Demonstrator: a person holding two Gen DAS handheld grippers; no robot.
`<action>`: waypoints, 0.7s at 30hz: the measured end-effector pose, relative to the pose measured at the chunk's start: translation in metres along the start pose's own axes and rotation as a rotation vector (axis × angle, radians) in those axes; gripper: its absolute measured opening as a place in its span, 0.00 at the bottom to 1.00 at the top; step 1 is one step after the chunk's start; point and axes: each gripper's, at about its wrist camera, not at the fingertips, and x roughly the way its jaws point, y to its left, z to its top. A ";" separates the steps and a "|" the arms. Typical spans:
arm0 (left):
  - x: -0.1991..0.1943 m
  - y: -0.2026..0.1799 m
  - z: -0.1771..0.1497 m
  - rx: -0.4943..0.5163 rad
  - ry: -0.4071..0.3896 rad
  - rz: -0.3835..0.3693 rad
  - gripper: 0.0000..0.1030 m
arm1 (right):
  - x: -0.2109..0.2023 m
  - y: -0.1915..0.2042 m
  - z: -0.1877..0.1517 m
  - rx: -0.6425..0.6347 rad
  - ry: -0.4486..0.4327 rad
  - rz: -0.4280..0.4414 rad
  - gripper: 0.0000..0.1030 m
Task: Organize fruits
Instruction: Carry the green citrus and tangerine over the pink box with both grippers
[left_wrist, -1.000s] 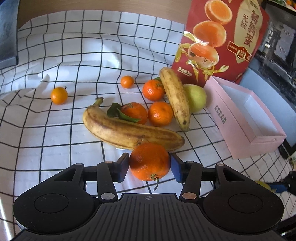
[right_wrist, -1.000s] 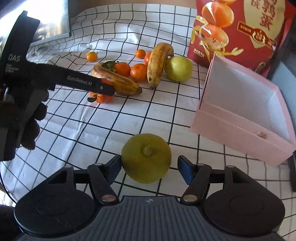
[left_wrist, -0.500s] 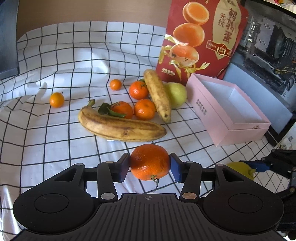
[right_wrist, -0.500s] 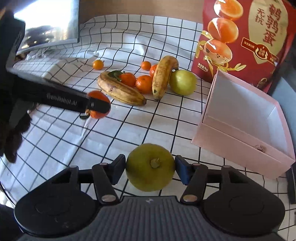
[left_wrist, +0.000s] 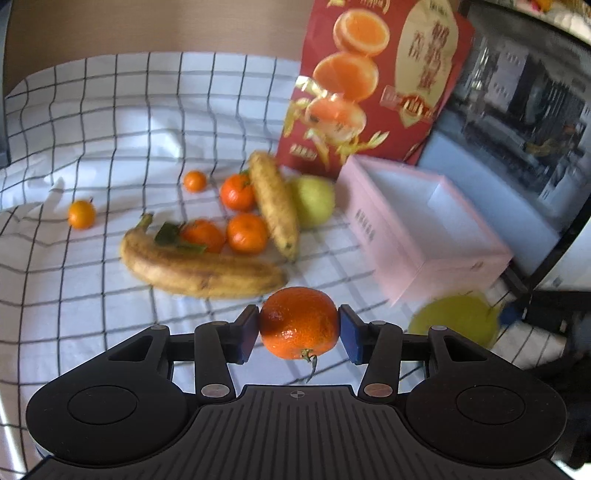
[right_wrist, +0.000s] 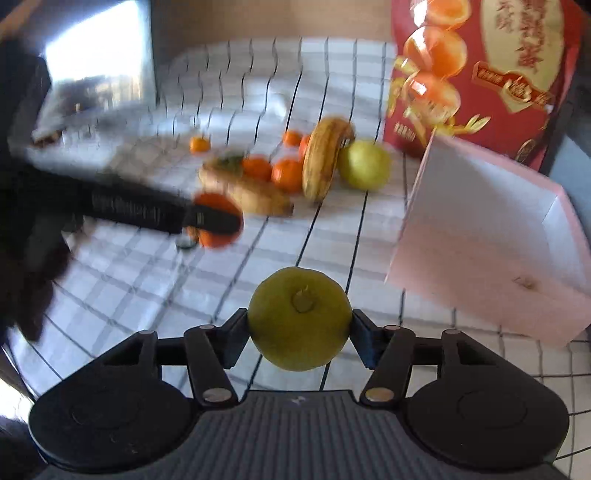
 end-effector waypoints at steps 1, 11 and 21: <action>-0.003 -0.002 0.005 -0.003 -0.017 -0.016 0.51 | -0.009 -0.006 0.009 0.001 -0.040 -0.013 0.57; 0.034 -0.060 0.118 0.058 -0.053 -0.268 0.51 | 0.020 -0.111 0.064 0.156 -0.022 -0.112 0.57; 0.199 -0.137 0.176 0.309 0.398 -0.109 0.51 | 0.077 -0.134 0.044 0.250 0.129 0.022 0.57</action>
